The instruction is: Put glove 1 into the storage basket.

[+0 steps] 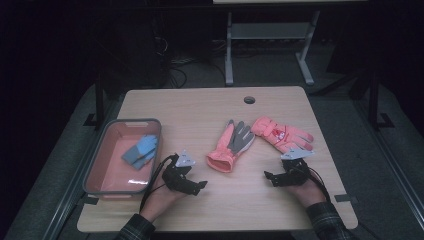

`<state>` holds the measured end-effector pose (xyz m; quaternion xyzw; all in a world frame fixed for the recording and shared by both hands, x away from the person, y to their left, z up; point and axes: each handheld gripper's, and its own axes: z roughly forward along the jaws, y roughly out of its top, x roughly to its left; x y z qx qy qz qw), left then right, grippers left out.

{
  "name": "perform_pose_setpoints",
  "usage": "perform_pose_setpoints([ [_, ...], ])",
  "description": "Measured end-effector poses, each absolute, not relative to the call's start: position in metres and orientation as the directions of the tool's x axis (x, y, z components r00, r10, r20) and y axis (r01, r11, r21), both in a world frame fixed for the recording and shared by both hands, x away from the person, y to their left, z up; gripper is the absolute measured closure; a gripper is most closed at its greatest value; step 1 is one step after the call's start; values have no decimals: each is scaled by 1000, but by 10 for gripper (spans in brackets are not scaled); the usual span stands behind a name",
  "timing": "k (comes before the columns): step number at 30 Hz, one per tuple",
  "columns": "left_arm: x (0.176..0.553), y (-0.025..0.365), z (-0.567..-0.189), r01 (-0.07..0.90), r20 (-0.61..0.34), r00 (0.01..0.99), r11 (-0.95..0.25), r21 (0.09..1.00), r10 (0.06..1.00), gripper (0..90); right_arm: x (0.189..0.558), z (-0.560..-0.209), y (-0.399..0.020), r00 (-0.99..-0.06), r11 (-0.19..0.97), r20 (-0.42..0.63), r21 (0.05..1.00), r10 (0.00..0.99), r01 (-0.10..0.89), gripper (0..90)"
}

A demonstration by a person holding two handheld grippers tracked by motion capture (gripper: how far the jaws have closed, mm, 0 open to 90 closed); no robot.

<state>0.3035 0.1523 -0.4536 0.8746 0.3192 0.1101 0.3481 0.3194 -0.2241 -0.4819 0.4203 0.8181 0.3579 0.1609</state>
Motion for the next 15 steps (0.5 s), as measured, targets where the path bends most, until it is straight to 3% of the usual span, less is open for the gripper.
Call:
perform_pose_setpoints([
  [4, 301, 154, -463, 475, -6, 779, -583, 660, 628, 138, 320, -480, -221, -591, 393, 36, 714, 806, 579, 169],
  [8, 301, 157, -469, 463, 2, 790, -598, 654, 613, 127, 319, -471, -217, -623, 428, 10, 719, 782, 548, 374],
  [9, 300, 159, -470, 456, 4, 793, -597, 660, 610, 128, 319, -465, -215, -628, 414, 30, 727, 778, 548, 450],
  [10, 300, 160, -470, 451, 5, 795, -596, 664, 607, 128, 319, -465, -215, -628, 414, 30, 727, 778, 548, 450],
  [12, 298, 163, -473, 433, 5, 800, -582, 689, 600, 127, 321, -462, -213, -642, 418, 51, 719, 765, 555, 535],
  [15, 294, 167, -476, 418, 5, 797, -558, 717, 604, 127, 325, -455, -206, -666, 423, 86, 709, 741, 564, 722],
])
